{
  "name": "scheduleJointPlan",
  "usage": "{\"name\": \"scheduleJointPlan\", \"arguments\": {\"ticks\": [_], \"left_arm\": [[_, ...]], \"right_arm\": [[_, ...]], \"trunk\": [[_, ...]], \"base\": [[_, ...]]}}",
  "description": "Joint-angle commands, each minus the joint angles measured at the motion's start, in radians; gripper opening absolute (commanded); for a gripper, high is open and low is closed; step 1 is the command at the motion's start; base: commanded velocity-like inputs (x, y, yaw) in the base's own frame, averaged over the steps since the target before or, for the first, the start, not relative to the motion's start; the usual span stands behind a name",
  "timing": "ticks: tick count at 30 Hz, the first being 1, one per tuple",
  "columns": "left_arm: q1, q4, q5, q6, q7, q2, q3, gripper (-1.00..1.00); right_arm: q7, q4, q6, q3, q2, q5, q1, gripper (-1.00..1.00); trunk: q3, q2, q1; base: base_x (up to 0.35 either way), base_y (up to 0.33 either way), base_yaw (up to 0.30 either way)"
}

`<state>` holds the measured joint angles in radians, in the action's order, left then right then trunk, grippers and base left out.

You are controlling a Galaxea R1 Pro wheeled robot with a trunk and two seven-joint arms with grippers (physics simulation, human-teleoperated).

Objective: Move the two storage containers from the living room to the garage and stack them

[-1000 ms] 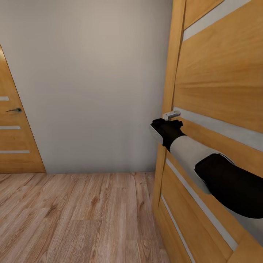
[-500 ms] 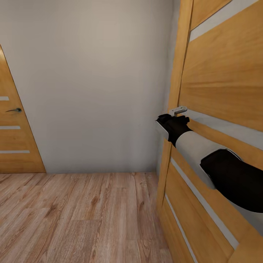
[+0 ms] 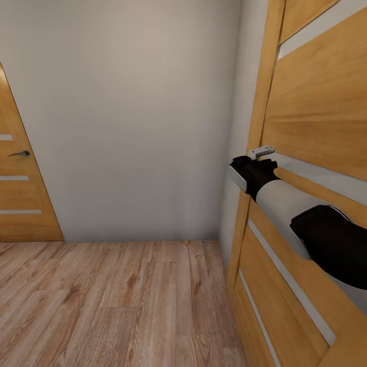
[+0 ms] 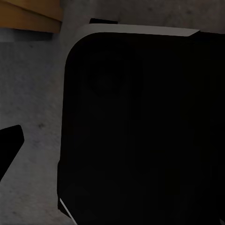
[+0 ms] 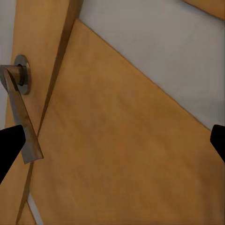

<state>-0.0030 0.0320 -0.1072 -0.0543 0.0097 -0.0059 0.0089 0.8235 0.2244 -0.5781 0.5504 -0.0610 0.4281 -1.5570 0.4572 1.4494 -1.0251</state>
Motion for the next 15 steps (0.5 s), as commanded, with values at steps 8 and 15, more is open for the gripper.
{"name": "scheduleJointPlan", "arguments": {"ticks": [8, 15], "left_arm": [[0.0, 0.0, -0.009, -0.002, 0.001, 0.0, 0.0, 1.0], [0.0, 0.0, -0.009, -0.002, 0.001, 0.0, 0.0, 1.0]], "right_arm": [[0.008, 0.001, -0.019, 0.022, 0.06, -0.015, -0.006, 1.0], [0.012, 0.002, -0.02, 0.021, 0.039, -0.015, -0.006, 1.0]], "trunk": [[0.001, 0.001, 0.0], [0.001, 0.001, 0.0]], "base": [[0.0, 0.0, 0.0], [0.0, 0.0, 0.0]]}}
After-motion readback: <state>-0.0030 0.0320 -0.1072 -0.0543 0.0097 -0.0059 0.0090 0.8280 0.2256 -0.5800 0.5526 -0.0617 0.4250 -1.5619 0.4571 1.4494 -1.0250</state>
